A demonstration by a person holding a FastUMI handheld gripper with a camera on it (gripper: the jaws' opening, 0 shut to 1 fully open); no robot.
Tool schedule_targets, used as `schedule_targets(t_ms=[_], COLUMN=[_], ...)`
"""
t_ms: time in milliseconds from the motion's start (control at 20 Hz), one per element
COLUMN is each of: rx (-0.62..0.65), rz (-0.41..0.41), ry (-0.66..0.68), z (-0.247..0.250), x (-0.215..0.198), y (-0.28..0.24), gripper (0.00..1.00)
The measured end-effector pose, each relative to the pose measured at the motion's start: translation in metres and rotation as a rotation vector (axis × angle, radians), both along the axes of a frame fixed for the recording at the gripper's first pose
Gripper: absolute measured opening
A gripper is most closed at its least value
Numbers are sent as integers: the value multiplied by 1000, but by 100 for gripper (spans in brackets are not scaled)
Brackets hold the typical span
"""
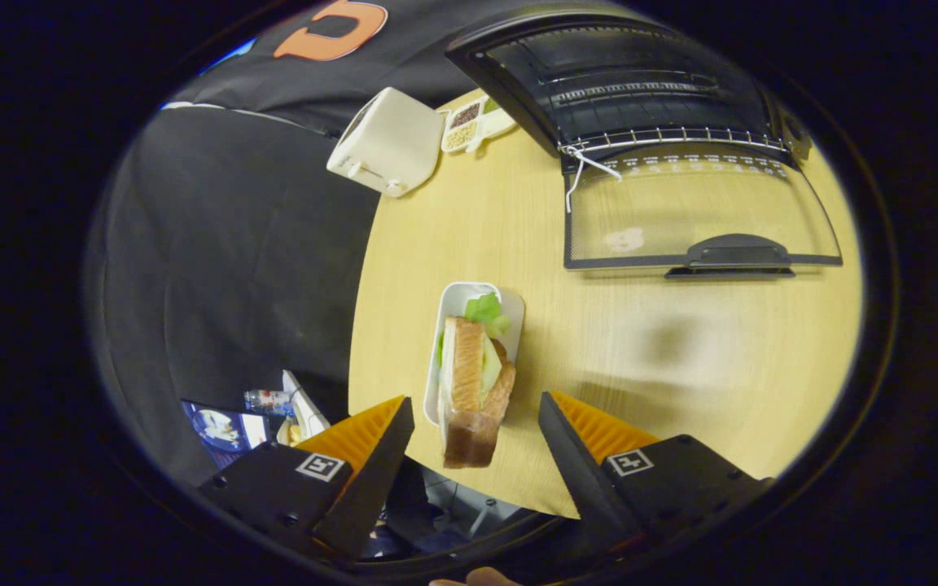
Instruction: Open the toaster oven, put the food inside, and close the toaster oven door.
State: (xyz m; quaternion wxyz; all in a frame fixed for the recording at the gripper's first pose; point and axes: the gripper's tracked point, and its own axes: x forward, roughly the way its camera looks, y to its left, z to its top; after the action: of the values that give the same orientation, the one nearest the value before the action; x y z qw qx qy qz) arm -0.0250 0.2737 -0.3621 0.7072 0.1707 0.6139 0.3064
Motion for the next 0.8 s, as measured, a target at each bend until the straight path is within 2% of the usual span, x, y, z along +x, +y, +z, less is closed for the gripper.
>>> schedule_targets(t_ms=[250,300,350,400,600,800], rx=[-4,-1,4,9,33,98], rz=[2,-2,-6,-8,-21,-28], ry=[39,51,61,69,109,76], z=[-13,-13,-12,-13,0,38], x=[6,6,5,5,3,5], y=[14,15,16,18,19,14], gripper=[100,97,93,80,42,39])
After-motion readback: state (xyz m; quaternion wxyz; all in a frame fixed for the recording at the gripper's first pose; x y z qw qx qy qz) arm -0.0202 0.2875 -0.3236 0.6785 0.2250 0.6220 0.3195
